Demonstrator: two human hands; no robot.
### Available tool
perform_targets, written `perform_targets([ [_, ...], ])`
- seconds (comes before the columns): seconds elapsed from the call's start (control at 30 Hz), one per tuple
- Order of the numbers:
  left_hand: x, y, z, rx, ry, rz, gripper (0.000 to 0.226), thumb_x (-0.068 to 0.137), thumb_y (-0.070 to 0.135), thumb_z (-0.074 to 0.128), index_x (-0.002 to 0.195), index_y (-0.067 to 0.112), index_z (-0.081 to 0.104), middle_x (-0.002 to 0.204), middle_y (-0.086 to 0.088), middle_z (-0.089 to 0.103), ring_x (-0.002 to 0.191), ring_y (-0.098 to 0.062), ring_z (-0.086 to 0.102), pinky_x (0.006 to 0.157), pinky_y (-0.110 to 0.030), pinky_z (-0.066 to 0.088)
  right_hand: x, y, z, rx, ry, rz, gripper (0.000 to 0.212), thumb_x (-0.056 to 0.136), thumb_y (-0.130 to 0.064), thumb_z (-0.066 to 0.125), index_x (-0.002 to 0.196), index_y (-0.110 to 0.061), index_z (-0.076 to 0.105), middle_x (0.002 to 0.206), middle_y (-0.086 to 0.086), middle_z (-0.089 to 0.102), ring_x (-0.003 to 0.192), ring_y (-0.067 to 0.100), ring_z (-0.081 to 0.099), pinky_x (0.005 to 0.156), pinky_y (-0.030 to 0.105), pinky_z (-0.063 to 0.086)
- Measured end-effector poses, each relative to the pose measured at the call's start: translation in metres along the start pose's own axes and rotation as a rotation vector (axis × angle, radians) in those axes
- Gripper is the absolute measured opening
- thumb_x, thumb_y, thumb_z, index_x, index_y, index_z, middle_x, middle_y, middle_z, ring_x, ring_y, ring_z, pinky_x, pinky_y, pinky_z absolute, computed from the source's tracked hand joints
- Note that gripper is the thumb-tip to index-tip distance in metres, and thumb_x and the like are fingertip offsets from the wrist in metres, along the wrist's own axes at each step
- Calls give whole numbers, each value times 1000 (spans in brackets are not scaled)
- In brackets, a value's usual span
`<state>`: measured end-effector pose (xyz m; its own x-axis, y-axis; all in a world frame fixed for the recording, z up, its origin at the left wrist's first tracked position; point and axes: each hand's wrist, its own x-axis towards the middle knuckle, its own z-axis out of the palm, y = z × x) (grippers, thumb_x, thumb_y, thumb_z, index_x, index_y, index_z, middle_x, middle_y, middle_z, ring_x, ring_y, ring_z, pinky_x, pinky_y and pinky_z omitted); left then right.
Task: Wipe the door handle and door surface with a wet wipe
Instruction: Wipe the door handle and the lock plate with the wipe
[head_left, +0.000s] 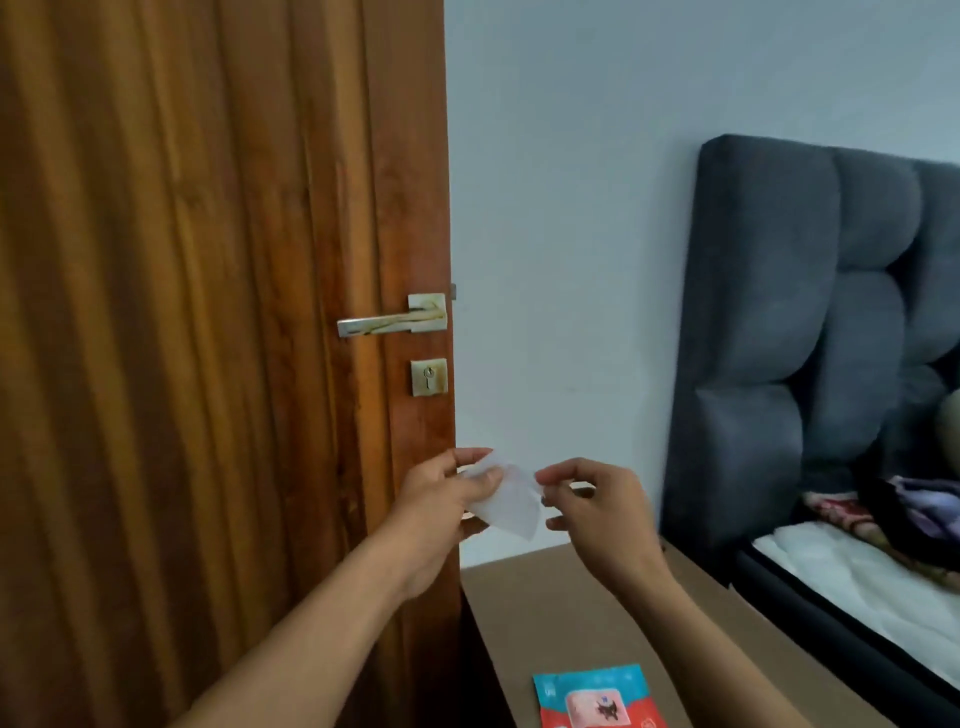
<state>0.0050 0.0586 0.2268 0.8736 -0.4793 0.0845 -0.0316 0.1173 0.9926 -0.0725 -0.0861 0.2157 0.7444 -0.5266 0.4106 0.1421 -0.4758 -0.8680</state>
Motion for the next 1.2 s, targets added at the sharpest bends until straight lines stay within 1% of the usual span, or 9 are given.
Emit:
perform_targets([
  [0.1,-6,29,-10,-136,-3,-25,21,94,20,64,114,19,68,113,-7,72,108,-25,63,85,-35,50,-1,-31,21,108,-116,-29,27,94,-8,53,86,-23,75,83,-10,72,79,8,67,64,25,59],
  [0.23,-12,48,-20,133,230,121,14,92,35,66,103,30,74,106,12,71,104,-10,61,88,-28,48,2,-67,35,375,-214,45,24,97,-17,54,88,-22,76,86,-5,75,82,9,71,74,30,59],
  [0.37,-14,74,-39,193,196,150,19,96,24,62,109,31,74,110,15,68,106,-8,58,85,-24,43,19,-87,56,330,-134,-68,6,87,-27,70,86,-29,75,87,-7,75,85,12,71,77,35,60],
  [0.5,-3,96,-68,313,45,122,50,84,2,55,110,40,74,123,10,65,105,-16,54,85,-31,47,39,-100,78,259,-29,-130,9,87,-23,70,85,-32,73,88,-6,74,85,16,71,76,41,61],
  [0.6,8,109,-87,358,76,207,49,82,-2,53,101,37,76,116,12,67,105,-11,56,81,-27,48,52,-109,93,267,35,-151,13,87,-22,70,82,-33,71,89,-5,73,85,15,70,73,40,61],
  [0.7,25,122,-108,476,491,478,39,89,-5,51,96,29,70,103,11,65,105,-11,59,81,-22,47,69,-114,102,148,167,-241,11,89,-25,67,89,-36,67,94,-11,71,85,7,67,72,29,60],
  [0.8,49,138,-137,859,805,713,35,95,9,53,124,27,60,127,5,57,123,-15,48,96,-25,38,80,-122,113,-26,255,-403,14,92,-24,64,102,-33,69,100,-13,70,81,0,61,75,21,54],
  [0.97,94,157,-168,1348,801,627,60,99,40,47,153,41,19,165,-8,8,151,-29,5,120,-48,20,90,-127,152,-321,316,-705,26,86,-12,70,112,-14,70,112,-1,69,94,17,66,81,26,53],
  [1.2,130,152,-169,1534,817,682,62,98,52,44,153,42,16,165,-12,2,151,-33,6,119,-47,22,111,-115,193,-518,290,-889,52,69,-11,85,118,-9,67,114,9,68,103,25,65,78,32,56],
])
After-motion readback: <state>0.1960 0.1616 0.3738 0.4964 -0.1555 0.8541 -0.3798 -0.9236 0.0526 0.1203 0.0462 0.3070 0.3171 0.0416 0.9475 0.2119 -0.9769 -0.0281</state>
